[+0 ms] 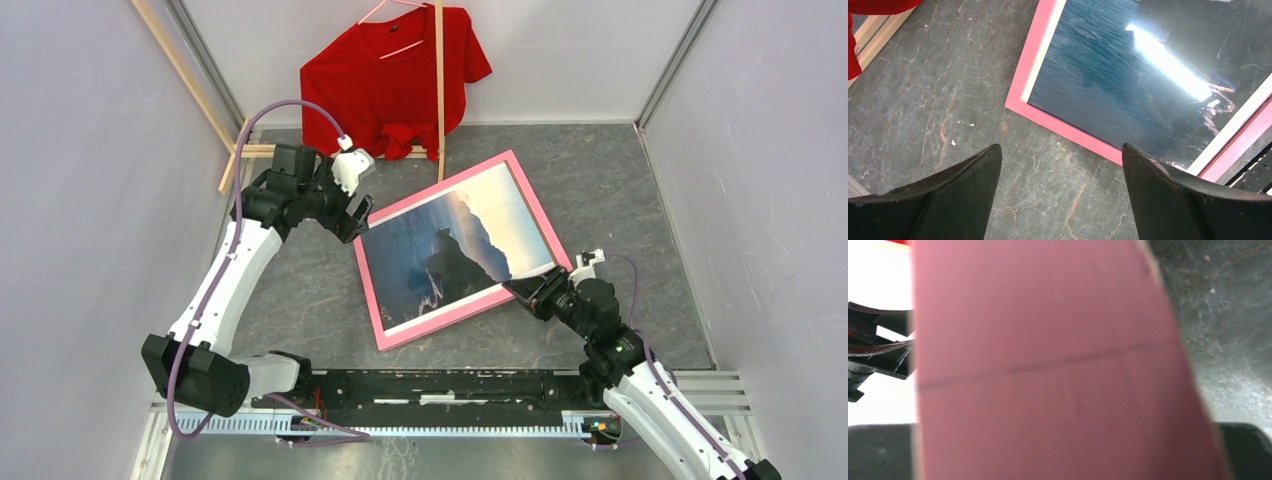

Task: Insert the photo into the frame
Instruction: Turn over the photo frame at the center of the board.

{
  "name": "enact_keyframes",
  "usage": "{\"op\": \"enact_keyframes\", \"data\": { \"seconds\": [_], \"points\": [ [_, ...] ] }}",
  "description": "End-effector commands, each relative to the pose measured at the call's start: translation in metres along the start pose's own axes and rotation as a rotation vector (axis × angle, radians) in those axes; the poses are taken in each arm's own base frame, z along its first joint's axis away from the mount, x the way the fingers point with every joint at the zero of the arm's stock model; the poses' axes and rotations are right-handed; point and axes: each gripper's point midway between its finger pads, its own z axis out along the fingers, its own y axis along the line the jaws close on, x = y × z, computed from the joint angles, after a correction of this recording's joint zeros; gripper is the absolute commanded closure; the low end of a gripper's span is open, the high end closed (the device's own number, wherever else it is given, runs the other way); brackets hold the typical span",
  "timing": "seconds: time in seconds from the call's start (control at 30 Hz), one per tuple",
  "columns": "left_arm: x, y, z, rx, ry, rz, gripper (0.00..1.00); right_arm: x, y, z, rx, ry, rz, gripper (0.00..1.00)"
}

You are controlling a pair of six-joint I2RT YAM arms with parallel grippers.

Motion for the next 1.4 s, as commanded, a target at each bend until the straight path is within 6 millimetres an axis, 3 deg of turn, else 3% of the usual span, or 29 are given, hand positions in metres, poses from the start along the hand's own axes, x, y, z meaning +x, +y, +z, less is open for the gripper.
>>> {"op": "enact_keyframes", "data": {
  "seconds": [0.0, 0.3, 0.53, 0.67, 0.73, 0.83, 0.87, 0.9, 1.07, 1.17, 1.37],
  "points": [
    [-0.017, 0.004, -0.002, 0.011, -0.048, 0.056, 0.05, 0.017, -0.070, -0.007, 0.263, 0.058, -0.021, 1.00],
    [-0.020, 0.006, 0.007, 0.032, -0.049, 0.056, 0.06, 0.045, -0.113, -0.014, 0.371, 0.153, 0.053, 0.95],
    [-0.015, 0.007, 0.012, 0.038, -0.033, 0.078, 0.05, 0.047, -0.112, -0.014, 0.379, 0.173, 0.059, 0.63],
    [-0.013, 0.006, 0.013, 0.041, -0.030, 0.082, 0.05, 0.047, -0.115, -0.013, 0.390, 0.170, 0.052, 0.57],
    [-0.011, 0.006, 0.014, 0.044, -0.022, 0.080, 0.04, 0.051, -0.120, -0.013, 0.395, 0.185, 0.059, 0.46],
    [-0.009, 0.003, 0.015, 0.056, -0.021, 0.087, 0.01, 0.051, -0.123, -0.012, 0.388, 0.184, 0.056, 0.22],
    [-0.008, 0.002, 0.015, 0.060, -0.018, 0.089, 0.00, 0.051, -0.121, -0.012, 0.381, 0.180, 0.055, 0.06],
    [-0.008, 0.002, 0.014, 0.062, -0.017, 0.090, 0.00, 0.051, -0.119, -0.011, 0.373, 0.181, 0.059, 0.02],
    [-0.002, 0.005, 0.017, 0.054, 0.012, 0.094, 0.00, 0.050, -0.104, -0.012, 0.361, 0.218, 0.002, 0.02],
    [0.003, 0.011, 0.022, 0.032, 0.033, 0.069, 0.00, 0.051, -0.083, -0.014, 0.337, 0.277, -0.057, 0.02],
    [0.014, 0.040, 0.039, -0.033, 0.077, -0.032, 0.00, 0.055, -0.050, -0.025, 0.317, 0.399, -0.147, 0.02]
  ]
}}
